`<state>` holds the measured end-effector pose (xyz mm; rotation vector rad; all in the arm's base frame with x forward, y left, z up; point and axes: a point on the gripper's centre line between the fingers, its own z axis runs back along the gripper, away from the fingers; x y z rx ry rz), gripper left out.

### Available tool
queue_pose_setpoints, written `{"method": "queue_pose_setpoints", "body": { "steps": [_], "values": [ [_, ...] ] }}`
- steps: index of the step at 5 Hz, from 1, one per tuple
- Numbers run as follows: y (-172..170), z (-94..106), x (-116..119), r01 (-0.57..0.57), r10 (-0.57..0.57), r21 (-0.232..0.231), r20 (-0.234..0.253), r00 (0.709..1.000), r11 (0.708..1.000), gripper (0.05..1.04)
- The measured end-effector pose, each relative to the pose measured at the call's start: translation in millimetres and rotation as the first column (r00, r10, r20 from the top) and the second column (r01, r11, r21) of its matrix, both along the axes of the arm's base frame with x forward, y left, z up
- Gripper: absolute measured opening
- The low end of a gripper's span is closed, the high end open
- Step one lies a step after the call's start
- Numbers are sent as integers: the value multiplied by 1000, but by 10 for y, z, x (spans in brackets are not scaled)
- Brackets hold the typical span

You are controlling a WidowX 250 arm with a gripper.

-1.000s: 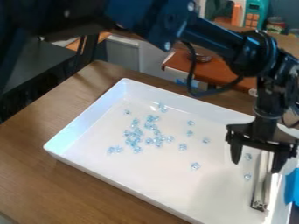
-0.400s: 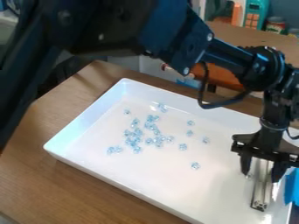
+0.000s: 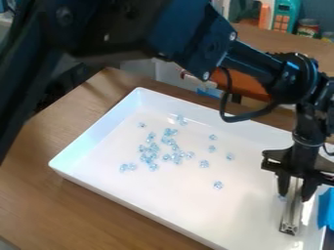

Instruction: Sweep into pile

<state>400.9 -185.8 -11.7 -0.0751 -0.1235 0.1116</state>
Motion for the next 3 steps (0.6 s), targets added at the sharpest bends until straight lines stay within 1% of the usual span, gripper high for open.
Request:
{"method": "queue_pose_setpoints", "body": {
  "steps": [1,3],
  "values": [
    [164,-4,3,-14,14,-11,-13,1000,1000,369],
    [644,-9,80,-45,45,-2,-39,998,999,369]
  ]
}}
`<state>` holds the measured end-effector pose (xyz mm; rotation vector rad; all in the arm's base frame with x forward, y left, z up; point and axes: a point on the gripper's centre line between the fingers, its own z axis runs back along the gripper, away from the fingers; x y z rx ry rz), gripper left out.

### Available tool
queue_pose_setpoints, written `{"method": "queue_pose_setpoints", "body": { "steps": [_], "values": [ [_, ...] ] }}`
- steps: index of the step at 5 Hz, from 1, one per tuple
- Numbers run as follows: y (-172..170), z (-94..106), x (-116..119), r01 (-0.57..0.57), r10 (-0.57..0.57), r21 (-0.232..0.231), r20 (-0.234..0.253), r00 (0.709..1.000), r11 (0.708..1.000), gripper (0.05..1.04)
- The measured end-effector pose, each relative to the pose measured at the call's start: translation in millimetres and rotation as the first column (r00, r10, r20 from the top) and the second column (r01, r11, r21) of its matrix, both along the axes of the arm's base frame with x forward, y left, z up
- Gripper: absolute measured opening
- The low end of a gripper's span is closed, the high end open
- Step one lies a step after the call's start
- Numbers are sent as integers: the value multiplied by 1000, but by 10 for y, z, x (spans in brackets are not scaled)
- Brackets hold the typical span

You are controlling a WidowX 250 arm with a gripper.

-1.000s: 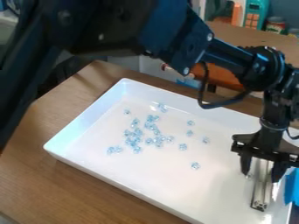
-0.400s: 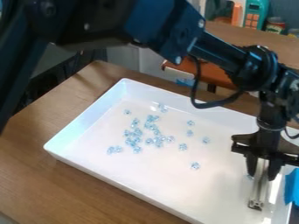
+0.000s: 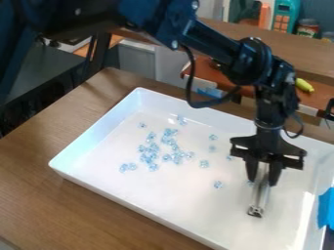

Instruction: Sweep into pile

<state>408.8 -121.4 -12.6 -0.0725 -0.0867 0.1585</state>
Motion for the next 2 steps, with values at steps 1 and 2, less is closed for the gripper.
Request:
{"method": "queue_pose_setpoints", "body": {
  "steps": [1,2],
  "values": [
    [235,-11,10,1,-1,14,-10,1000,1000,369],
    [526,-33,59,-21,21,20,-5,1000,1000,369]
  ]
}}
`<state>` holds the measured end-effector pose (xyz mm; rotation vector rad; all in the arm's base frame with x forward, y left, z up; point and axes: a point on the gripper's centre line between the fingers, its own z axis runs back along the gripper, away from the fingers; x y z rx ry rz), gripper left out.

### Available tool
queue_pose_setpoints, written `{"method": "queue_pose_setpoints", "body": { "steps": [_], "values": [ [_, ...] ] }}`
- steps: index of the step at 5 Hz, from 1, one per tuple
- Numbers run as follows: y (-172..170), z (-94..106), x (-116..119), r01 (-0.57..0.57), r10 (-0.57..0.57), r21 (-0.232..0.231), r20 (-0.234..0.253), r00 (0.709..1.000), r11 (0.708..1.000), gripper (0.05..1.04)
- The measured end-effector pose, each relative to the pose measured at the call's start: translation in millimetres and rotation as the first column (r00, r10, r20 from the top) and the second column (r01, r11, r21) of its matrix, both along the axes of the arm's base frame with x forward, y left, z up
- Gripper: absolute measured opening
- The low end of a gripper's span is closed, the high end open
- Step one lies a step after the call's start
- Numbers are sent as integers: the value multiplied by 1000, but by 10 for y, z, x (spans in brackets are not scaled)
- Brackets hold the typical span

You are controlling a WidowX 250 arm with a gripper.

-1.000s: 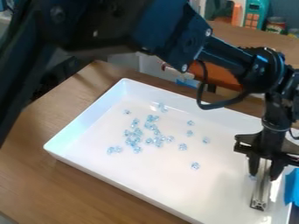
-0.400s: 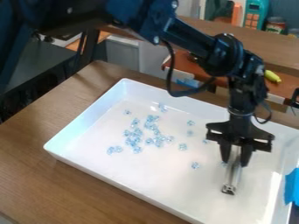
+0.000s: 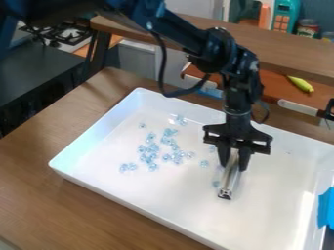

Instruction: Sweep into pile

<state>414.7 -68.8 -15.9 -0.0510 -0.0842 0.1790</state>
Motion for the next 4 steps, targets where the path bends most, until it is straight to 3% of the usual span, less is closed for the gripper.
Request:
{"method": "queue_pose_setpoints", "body": {
  "steps": [2,4],
  "values": [
    [358,-9,-43,15,-15,10,-8,1000,1000,369],
    [1089,-10,-367,-13,14,21,-53,998,1000,369]
  ]
}}
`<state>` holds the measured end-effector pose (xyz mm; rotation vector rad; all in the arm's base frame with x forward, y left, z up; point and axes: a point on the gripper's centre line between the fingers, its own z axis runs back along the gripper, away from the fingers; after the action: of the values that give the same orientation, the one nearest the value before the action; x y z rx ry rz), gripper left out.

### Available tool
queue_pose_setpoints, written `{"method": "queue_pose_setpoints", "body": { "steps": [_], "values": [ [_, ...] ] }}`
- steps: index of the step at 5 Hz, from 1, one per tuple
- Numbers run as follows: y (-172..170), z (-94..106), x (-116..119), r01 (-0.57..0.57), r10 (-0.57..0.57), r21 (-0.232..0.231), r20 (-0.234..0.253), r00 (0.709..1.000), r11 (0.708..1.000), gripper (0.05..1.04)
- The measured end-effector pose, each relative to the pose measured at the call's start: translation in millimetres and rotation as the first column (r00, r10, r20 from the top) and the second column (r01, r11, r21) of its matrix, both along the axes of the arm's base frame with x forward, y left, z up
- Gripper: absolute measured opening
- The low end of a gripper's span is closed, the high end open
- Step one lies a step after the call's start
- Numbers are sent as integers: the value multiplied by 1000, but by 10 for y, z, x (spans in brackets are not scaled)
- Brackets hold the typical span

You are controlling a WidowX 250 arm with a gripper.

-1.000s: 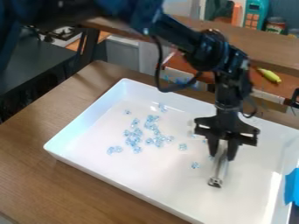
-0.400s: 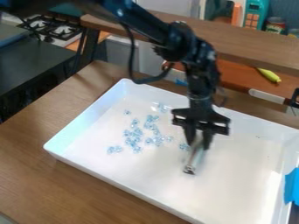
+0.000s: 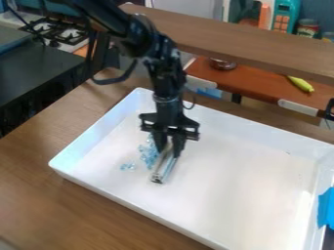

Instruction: Sweep into pile

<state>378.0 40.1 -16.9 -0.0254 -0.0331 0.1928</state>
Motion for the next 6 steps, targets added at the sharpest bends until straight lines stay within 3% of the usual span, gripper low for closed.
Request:
{"method": "queue_pose_setpoints", "body": {
  "steps": [1,3,4,5,6],
  "values": [
    [306,3,-178,-3,3,7,-12,1000,1000,369],
    [758,11,-284,1,-4,67,36,999,998,369],
    [815,41,-376,14,-16,60,29,999,998,369],
    [706,146,-433,3,-3,-9,26,1000,1000,369],
    [388,403,-312,25,-20,-64,75,997,998,369]
  ]
}}
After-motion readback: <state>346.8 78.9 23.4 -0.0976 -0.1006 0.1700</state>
